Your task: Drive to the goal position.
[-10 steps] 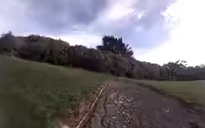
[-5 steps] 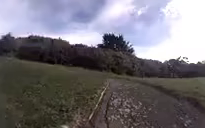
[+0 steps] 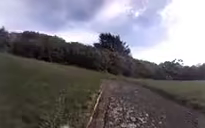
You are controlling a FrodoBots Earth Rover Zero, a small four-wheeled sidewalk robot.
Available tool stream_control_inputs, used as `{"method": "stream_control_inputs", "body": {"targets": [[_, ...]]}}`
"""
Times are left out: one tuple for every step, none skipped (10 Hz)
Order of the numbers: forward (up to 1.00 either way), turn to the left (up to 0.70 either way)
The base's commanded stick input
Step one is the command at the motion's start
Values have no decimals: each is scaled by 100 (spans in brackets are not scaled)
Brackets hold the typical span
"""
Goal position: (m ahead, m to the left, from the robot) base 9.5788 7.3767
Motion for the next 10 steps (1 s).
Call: {"method": "stream_control_inputs", "body": {"targets": [[85, -34], [85, -34], [85, -34], [85, -34], [85, -34], [85, -16], [85, 0], [85, 0], [85, 0], [85, 0]]}}
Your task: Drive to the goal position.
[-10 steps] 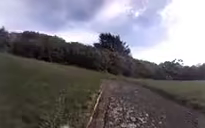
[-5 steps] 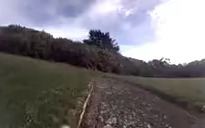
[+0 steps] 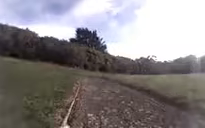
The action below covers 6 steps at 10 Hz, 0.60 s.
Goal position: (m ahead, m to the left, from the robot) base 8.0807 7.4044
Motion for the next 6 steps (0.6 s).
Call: {"method": "stream_control_inputs", "body": {"targets": [[85, 0], [85, 0], [85, 0], [85, 0], [85, 0], [85, 0]]}}
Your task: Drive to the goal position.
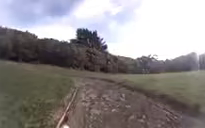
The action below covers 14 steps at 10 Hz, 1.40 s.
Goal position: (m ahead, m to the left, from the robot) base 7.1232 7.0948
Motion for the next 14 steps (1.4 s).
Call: {"method": "stream_control_inputs", "body": {"targets": [[85, 0], [85, 0], [85, 0], [85, 0], [85, 0], [85, 0], [85, 0], [85, 0], [85, 0], [85, 0], [85, 0], [85, 0], [85, 0], [85, 0]]}}
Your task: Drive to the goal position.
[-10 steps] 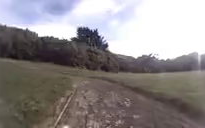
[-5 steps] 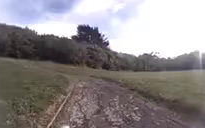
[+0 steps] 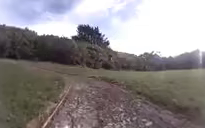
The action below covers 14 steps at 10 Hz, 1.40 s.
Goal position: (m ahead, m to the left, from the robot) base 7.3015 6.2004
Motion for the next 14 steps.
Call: {"method": "stream_control_inputs", "body": {"targets": [[85, 0], [85, 0], [85, 0], [85, 0], [85, 0], [85, 13], [85, 28], [85, 34], [85, 34], [85, 34], [85, 34], [85, 34], [85, 13], [85, 0]]}}
